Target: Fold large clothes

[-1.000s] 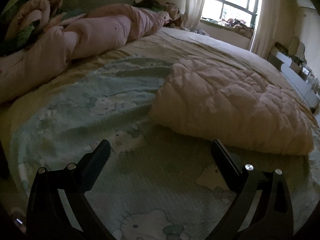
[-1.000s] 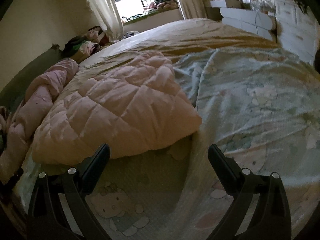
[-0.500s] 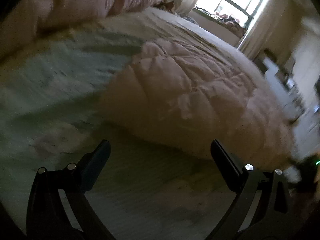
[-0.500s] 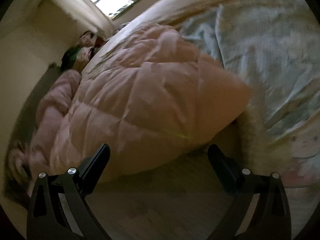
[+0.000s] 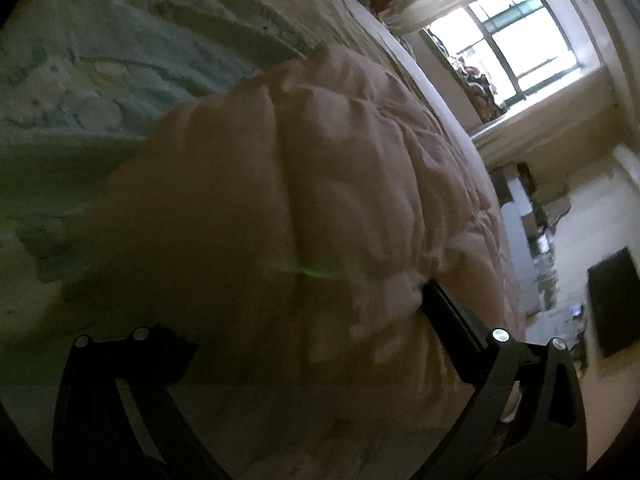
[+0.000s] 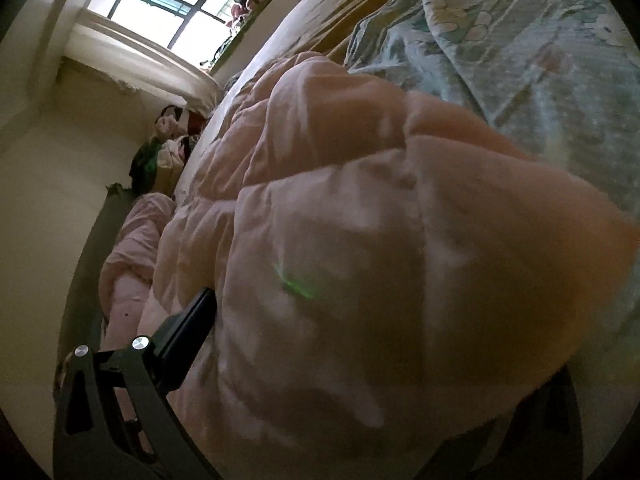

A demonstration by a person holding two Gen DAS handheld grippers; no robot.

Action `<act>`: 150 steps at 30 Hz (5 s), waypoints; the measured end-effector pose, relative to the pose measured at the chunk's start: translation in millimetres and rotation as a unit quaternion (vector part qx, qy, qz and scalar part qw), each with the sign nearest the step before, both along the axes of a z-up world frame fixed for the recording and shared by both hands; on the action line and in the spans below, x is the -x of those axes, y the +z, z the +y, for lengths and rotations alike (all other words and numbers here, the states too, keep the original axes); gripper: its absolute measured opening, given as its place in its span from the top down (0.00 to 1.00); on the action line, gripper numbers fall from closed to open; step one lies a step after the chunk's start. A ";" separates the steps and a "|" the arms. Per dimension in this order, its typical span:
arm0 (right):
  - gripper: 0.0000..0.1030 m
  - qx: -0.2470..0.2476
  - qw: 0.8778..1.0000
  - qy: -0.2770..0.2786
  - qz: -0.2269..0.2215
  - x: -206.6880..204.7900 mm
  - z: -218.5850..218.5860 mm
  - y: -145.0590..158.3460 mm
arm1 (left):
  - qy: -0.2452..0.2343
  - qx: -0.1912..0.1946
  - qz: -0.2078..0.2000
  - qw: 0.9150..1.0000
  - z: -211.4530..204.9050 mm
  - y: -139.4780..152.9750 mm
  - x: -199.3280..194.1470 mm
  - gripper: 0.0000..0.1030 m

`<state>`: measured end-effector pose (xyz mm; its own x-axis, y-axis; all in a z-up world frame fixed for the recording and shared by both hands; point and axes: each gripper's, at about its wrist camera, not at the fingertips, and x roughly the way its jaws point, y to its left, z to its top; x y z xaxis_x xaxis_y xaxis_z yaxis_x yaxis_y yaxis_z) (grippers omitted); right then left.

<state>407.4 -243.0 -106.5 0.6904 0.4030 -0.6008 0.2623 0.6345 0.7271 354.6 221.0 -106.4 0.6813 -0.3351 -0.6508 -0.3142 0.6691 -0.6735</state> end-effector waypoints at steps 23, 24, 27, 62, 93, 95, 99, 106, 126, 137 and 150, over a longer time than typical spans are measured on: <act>0.73 0.365 0.896 0.142 -0.207 62.2 105.1 146.7 | -0.052 -0.201 -0.139 0.968 -66.5 133.3 46.4 0.69; 0.73 0.368 0.893 0.145 -0.214 74.4 105.2 148.0 | -0.055 -0.205 -0.145 0.966 -69.6 137.3 56.2 0.69; 0.73 0.354 0.896 0.155 -0.218 110.1 92.8 141.0 | -0.062 -0.212 -0.148 0.964 -76.3 139.8 86.2 0.69; 0.04 0.252 0.963 0.068 -0.070 261.4 6.0 105.4 | -0.051 -0.260 -0.059 0.962 -38.0 78.7 205.7 0.15; 0.04 0.353 0.899 0.167 -0.199 387.1 188.7 143.1 | -0.085 -0.319 -0.186 0.926 -103.2 136.9 357.3 0.09; 0.04 0.352 0.901 0.182 -0.179 386.5 194.5 134.5 | -0.084 -0.319 -0.178 0.927 -103.9 132.4 357.4 0.09; 0.04 0.350 0.903 0.181 -0.169 385.8 198.5 127.7 | -0.085 -0.325 -0.158 0.928 -104.4 122.8 355.2 0.09; 0.04 0.355 0.898 0.196 -0.171 388.3 207.3 125.0 | -0.086 -0.326 -0.151 0.929 -100.8 118.3 354.9 0.09; 0.04 0.357 0.896 0.216 -0.153 386.0 215.1 119.7 | -0.078 -0.329 -0.148 0.929 -96.0 117.5 357.7 0.09; 0.04 0.355 0.897 0.216 -0.151 387.5 216.0 115.9 | -0.073 -0.326 -0.146 0.931 -91.9 119.5 358.1 0.09; 0.04 0.354 0.899 0.212 -0.147 387.5 217.9 116.7 | -0.075 -0.337 -0.144 0.927 -94.6 117.6 359.7 0.09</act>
